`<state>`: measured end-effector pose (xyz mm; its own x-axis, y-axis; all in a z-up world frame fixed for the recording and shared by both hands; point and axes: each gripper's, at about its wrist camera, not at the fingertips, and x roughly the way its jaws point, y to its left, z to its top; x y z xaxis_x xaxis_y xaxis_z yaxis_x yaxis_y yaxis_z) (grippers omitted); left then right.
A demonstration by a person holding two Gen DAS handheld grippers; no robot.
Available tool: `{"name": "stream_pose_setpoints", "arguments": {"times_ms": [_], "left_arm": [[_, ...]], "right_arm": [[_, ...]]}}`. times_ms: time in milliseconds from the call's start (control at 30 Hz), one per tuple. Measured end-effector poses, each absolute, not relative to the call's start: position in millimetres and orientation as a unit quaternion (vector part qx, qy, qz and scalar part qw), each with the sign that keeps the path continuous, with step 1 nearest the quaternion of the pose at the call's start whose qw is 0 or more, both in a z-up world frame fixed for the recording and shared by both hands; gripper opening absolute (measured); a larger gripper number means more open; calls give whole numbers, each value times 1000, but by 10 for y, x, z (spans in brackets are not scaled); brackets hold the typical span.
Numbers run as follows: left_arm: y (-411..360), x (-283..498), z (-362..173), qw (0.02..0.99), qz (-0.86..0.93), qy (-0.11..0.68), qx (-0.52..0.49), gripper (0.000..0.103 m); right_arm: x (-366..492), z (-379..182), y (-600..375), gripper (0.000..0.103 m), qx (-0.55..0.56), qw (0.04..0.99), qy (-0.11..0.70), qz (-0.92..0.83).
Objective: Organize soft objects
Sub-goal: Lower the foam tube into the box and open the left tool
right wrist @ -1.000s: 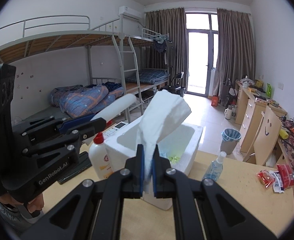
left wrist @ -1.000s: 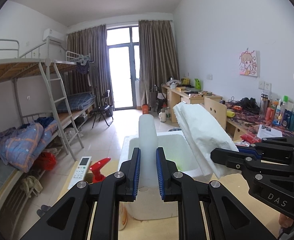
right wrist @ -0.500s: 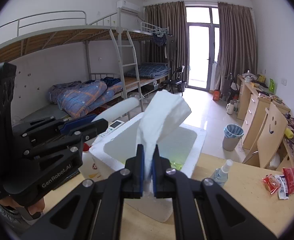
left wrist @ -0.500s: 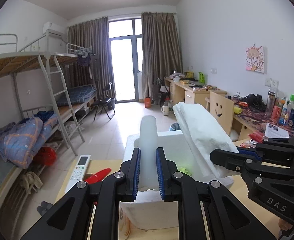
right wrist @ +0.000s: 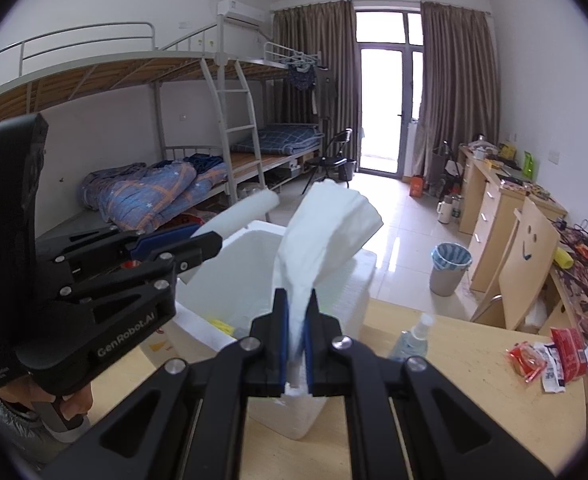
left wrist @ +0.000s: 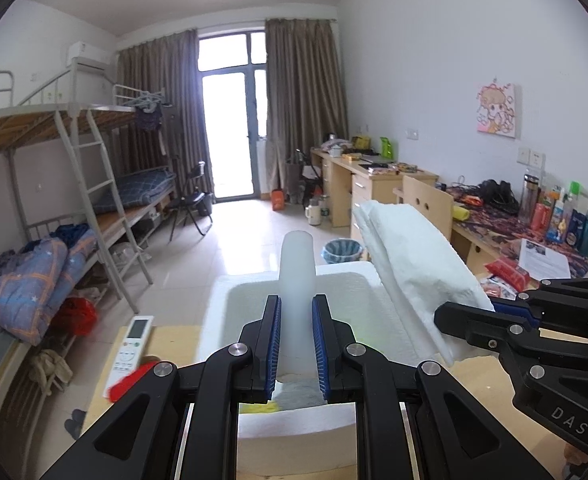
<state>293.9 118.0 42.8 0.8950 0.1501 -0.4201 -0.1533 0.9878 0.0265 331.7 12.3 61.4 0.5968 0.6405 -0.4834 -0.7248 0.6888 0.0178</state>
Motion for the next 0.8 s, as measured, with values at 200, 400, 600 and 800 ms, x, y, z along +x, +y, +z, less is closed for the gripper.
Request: {"name": "stream_pose_setpoints", "arguments": {"times_ms": [200, 400, 600, 800], "left_arm": [[1081, 3019, 418, 973, 65, 220, 0, 17], [1112, 3077, 398, 972, 72, 225, -3, 17], [1097, 3124, 387, 970, 77, 230, -2, 20], [1105, 3170, 355, 968, 86, 237, 0, 57]], "right_arm": [[3357, 635, 21, 9, -81, 895, 235, 371], [3356, 640, 11, 9, -81, 895, 234, 371], [3367, 649, 0, 9, -80, 896, 234, 370], [3381, 645, -14, 9, -79, 896, 234, 370]]}}
